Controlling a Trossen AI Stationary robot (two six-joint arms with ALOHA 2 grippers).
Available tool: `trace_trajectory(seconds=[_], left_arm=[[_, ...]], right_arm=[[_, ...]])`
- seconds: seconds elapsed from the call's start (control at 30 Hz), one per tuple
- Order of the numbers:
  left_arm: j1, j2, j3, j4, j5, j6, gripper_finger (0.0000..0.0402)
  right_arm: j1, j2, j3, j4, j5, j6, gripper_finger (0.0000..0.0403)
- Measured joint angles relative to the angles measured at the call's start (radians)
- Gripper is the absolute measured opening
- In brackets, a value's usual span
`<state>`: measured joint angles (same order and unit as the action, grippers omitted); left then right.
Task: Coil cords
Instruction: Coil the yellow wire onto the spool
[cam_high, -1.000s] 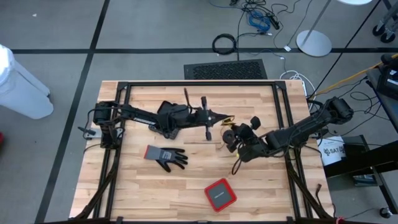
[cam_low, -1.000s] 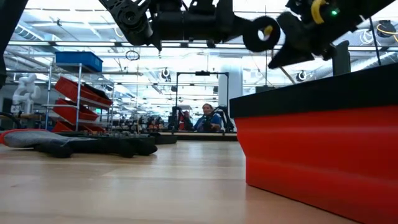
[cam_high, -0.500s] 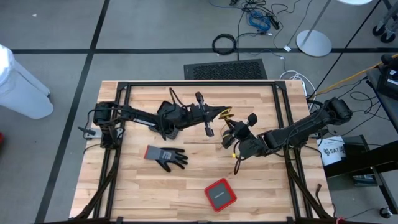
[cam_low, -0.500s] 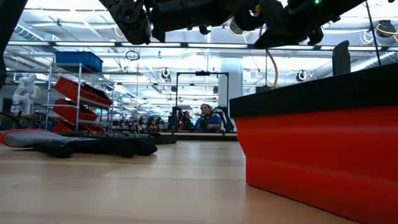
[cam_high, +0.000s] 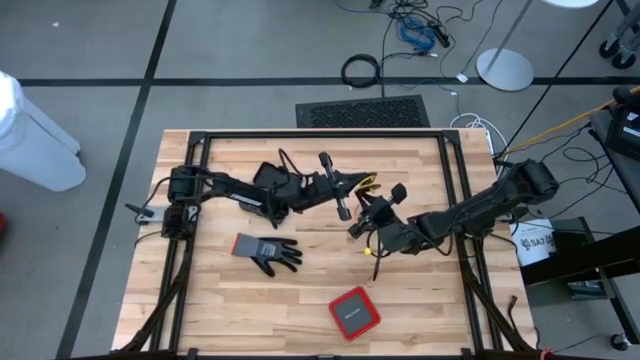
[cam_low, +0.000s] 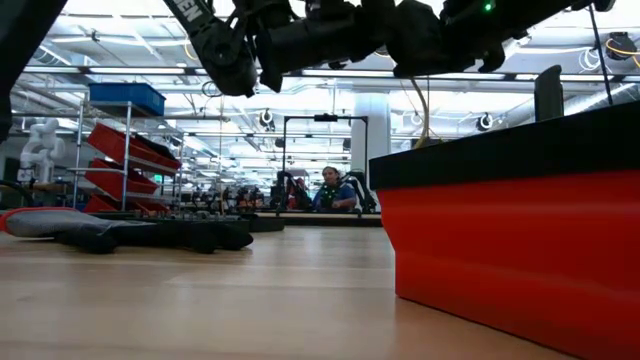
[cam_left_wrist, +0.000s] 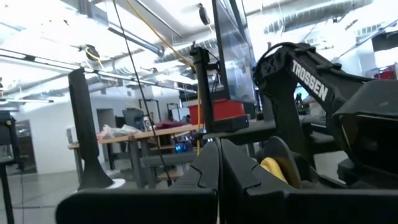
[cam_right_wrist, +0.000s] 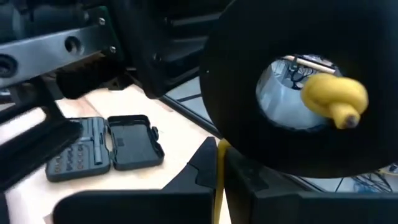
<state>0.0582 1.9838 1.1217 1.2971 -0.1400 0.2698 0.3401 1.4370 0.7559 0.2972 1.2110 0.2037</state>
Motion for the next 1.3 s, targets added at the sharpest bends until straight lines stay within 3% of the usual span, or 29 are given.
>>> trace_trajectory(seconds=[0.5,1.0,1.3], left_arm=[[-0.017,0.003,0.000,-0.014,-0.072,0.280,0.0000],[-0.019,0.005,-0.001,0.018,-0.102,0.432,0.0000],[-0.022,0.005,-0.001,0.000,-0.125,0.708,0.0000]], right_arm=[[0.021,0.003,0.000,0.038,0.021,-0.006,0.0006],[0.018,0.001,0.001,0.044,0.018,0.074,0.0006],[0.021,0.000,0.001,0.106,-0.005,0.060,0.0006]])
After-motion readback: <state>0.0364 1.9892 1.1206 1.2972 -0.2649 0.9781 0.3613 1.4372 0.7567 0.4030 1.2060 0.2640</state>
